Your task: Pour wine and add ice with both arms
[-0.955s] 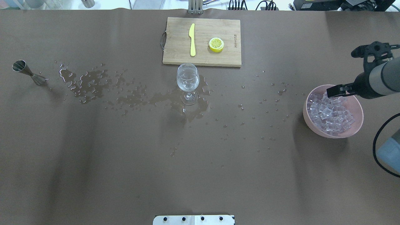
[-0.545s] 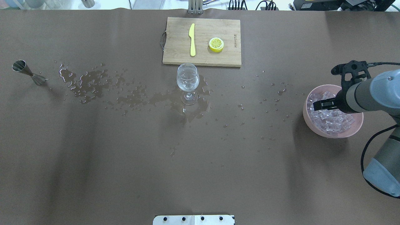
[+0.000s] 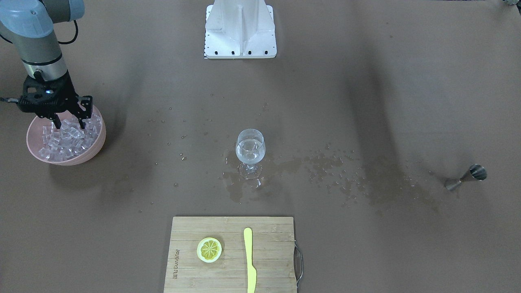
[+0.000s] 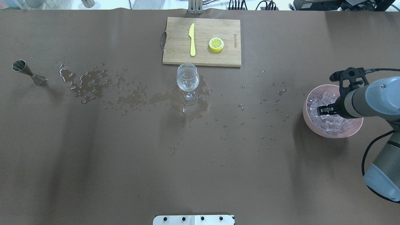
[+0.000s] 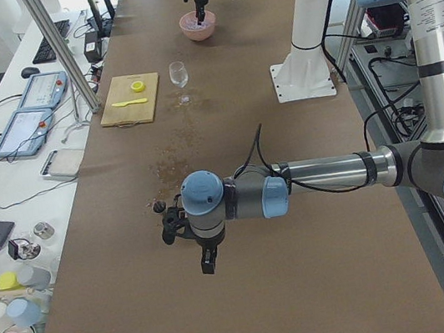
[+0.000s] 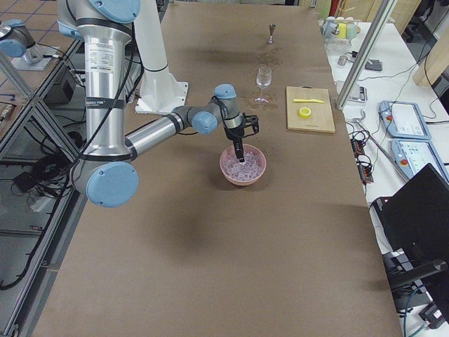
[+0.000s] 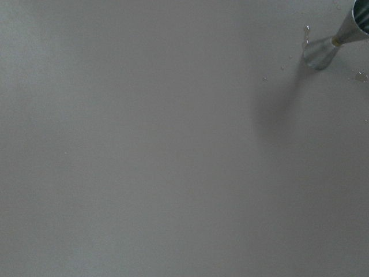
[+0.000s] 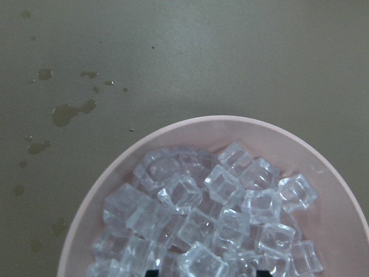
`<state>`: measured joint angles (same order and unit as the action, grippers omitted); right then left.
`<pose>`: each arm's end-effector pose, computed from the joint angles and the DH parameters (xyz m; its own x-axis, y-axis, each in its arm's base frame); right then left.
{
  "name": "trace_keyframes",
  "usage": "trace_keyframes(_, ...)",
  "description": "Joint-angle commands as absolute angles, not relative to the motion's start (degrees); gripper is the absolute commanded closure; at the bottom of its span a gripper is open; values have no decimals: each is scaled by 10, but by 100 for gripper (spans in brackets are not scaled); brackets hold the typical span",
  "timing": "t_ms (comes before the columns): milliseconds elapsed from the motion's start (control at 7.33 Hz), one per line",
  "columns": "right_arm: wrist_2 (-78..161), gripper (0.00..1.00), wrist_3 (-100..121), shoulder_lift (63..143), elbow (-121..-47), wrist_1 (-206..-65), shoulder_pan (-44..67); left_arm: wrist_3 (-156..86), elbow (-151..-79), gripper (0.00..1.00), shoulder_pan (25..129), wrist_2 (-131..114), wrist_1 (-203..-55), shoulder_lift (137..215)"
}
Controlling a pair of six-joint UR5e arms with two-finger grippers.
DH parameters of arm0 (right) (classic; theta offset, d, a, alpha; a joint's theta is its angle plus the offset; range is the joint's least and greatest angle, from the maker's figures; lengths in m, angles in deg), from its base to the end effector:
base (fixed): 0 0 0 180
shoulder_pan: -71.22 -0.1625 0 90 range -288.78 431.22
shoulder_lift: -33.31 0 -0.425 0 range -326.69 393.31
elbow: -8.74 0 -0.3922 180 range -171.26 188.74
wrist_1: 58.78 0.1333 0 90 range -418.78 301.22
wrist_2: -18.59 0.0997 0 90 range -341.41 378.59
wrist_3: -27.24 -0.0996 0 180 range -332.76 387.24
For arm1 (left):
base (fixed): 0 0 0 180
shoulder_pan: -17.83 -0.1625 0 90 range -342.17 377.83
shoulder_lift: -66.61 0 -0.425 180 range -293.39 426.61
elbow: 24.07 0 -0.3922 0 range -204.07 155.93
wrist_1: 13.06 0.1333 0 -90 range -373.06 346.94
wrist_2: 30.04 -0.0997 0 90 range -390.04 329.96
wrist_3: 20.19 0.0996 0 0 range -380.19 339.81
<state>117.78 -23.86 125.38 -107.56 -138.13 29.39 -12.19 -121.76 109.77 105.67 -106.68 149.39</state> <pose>-0.2796 -0.4078 0.4499 0.8464 -0.0744 0.5273 -0.0756 0.9634 0.2571 -0.0770 -0.4408 0.6432 0.6975 0.1659 -0.6971 -0.0639 0.9834 0.1700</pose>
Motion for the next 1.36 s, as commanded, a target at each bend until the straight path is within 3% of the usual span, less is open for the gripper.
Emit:
trace_keyframes(0, 1176, 36, -236, 1256, -1068, -1381, 296, -121, -1216, 2, 1098, 1057, -1068, 1494)
trace_keyframes(1227, 1176, 47, -235, 1243, -1048, -1380, 301, -121, -1212, 2, 1098, 1057, -1068, 1493)
